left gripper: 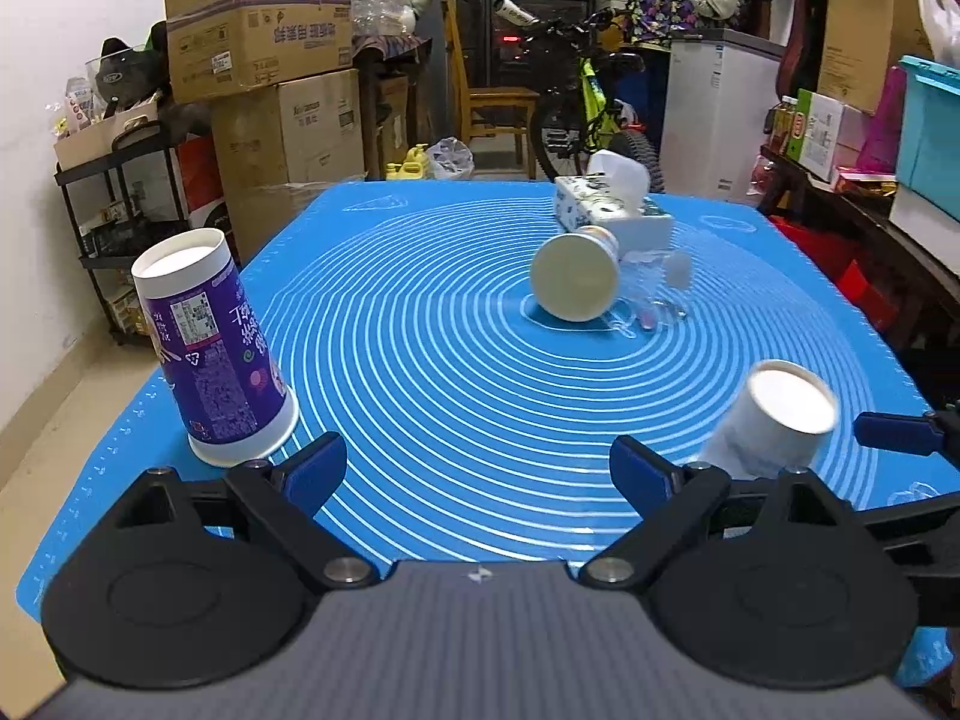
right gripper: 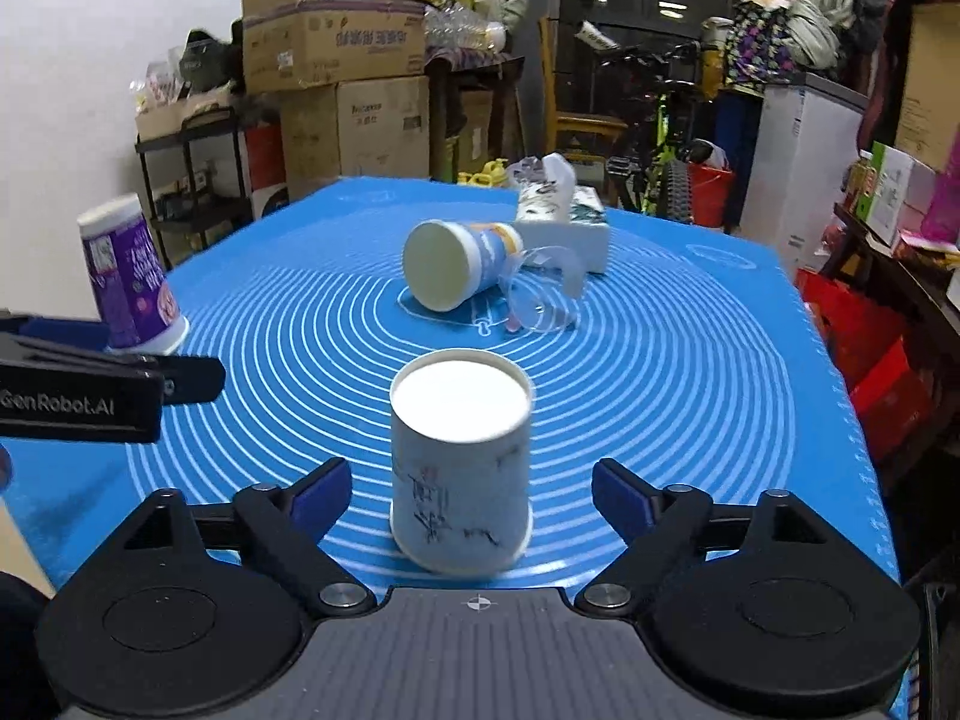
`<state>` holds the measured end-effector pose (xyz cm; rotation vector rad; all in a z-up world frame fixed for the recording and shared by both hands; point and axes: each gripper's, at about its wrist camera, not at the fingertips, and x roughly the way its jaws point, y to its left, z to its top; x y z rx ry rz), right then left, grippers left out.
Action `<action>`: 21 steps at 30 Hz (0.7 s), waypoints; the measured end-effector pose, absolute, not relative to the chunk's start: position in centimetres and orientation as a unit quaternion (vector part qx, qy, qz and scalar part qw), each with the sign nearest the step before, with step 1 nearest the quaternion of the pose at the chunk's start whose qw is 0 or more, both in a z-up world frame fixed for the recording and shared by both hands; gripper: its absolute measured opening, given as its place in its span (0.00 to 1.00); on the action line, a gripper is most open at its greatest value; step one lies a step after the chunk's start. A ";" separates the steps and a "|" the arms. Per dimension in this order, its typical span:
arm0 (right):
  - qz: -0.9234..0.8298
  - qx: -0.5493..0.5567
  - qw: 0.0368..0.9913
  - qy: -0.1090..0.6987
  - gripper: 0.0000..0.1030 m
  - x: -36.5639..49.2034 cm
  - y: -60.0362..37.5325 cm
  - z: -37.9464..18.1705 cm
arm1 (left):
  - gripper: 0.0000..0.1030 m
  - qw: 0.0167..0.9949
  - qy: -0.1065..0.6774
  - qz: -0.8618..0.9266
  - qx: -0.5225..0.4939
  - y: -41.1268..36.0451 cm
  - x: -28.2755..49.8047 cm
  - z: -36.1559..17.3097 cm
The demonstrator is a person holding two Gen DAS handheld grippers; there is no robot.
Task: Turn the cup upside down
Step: 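Rotate the cup rim-down with the right gripper and lower it onto the mat, then open the right gripper and withdraw from the cup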
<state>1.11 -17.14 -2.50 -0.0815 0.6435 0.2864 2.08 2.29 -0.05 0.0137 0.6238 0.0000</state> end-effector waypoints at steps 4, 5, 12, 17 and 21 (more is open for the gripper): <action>0.132 -0.037 0.939 0.316 0.90 -0.7 -18.6 -1.6 | 0.91 0.950 0.311 -0.017 0.021 1.1 1.0 0.3; 0.129 -0.038 0.939 0.315 0.90 -1.1 -18.9 -1.4 | 0.91 0.950 0.310 -0.021 0.024 0.8 0.7 0.3; 0.115 -0.031 0.942 0.315 0.90 -3.6 -21.4 -0.4 | 0.91 0.950 0.308 -0.041 0.043 -1.4 -2.0 0.6; 0.109 -0.031 0.942 0.317 0.90 -4.8 -22.7 0.0 | 0.91 0.944 0.323 -0.049 0.046 -2.1 -2.9 0.3; 0.113 -0.030 0.942 0.313 0.90 -5.5 -23.1 0.1 | 0.91 0.942 0.329 -0.052 0.046 -2.4 -3.3 0.1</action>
